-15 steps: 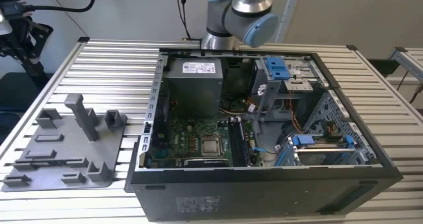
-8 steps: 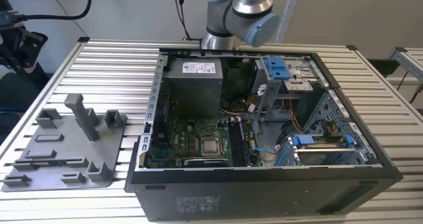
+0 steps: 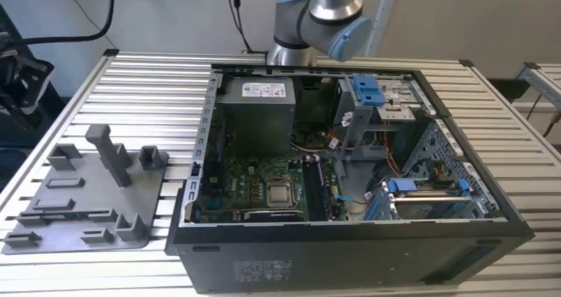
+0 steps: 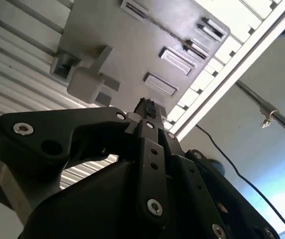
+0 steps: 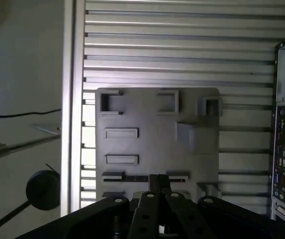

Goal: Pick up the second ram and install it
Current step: 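Reach for the second ram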

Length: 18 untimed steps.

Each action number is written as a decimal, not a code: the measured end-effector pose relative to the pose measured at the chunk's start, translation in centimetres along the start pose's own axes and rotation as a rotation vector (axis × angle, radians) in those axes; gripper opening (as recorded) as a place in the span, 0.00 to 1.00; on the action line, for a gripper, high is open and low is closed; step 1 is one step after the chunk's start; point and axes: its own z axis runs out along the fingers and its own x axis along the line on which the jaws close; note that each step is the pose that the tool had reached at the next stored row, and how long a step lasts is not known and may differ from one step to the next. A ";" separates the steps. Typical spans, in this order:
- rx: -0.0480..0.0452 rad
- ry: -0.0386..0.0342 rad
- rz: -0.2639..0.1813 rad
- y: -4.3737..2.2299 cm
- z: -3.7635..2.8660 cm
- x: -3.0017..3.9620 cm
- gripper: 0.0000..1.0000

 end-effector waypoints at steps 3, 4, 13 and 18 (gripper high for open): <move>0.0000 0.0001 0.000 -0.96 0.14 0.02 0.11; 0.0001 0.0001 0.000 -1.29 0.18 0.02 0.11; 0.0001 0.0001 0.000 -3.96 0.46 0.06 0.11; 0.0001 0.0001 0.000 -4.08 0.46 0.06 0.11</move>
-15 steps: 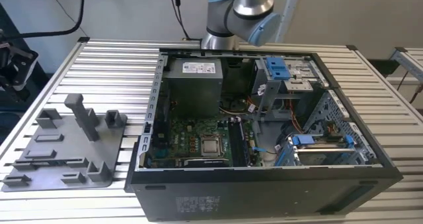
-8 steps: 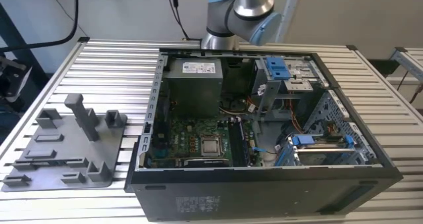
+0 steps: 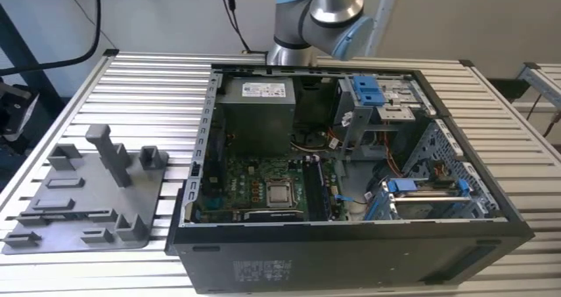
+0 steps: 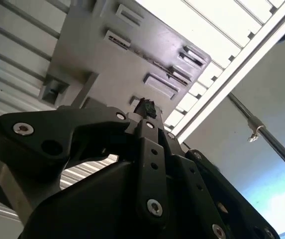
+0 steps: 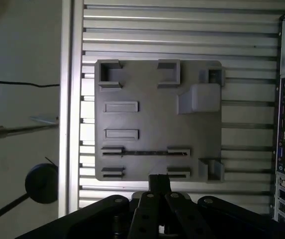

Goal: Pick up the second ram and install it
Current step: 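Reach for the second ram, then pick up the second ram and move it above second insertion slot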

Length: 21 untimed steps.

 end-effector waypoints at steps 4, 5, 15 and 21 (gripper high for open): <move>0.0001 0.0000 0.000 0.00 0.00 0.00 0.11; 0.0001 0.0000 0.000 0.00 0.00 0.00 0.11; 0.0002 0.0000 0.000 0.00 0.00 0.00 0.11; 0.0006 0.0017 -0.047 0.03 0.01 0.00 0.11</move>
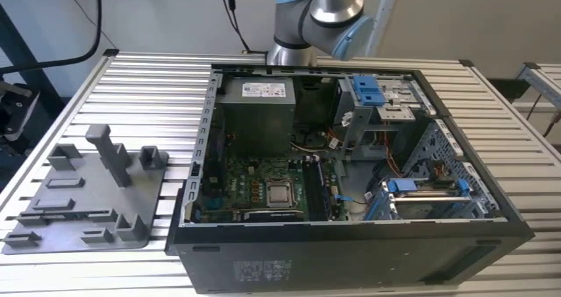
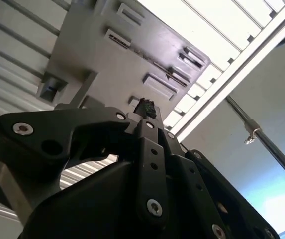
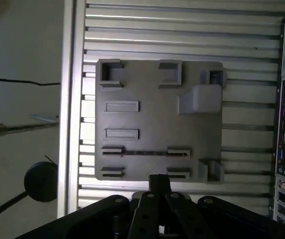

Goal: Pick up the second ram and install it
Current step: 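Pick up the second ram and move it above second insertion slot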

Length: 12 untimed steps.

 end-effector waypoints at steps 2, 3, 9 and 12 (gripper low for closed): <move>0.0008 0.0016 -0.037 0.00 0.00 0.00 0.11; 0.0020 0.0022 -0.053 0.01 0.00 0.00 0.11; 0.0096 0.0067 -0.152 0.03 -0.01 0.03 0.11; 0.0129 0.0089 -0.205 0.04 -0.01 0.04 0.11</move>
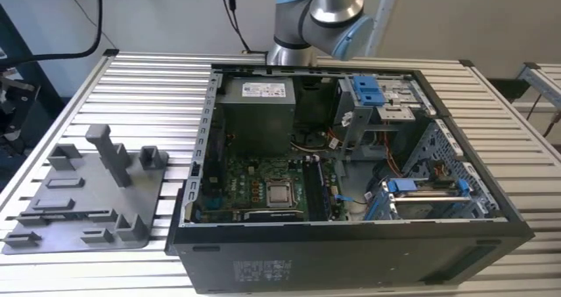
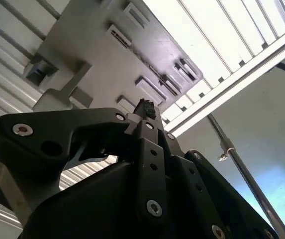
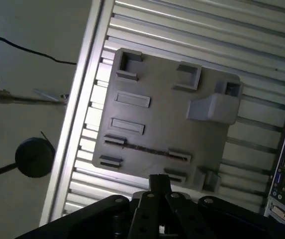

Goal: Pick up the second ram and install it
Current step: 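Pick up the second ram and move it above second insertion slot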

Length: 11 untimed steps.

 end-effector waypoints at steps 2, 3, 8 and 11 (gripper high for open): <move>0.0029 0.0018 -0.036 0.00 0.00 0.00 0.11; 0.0041 0.0025 -0.053 0.00 0.00 0.00 0.11; 0.0142 0.0076 -0.135 0.02 0.00 0.04 0.11; 0.0207 0.0106 -0.182 0.05 0.00 0.07 0.11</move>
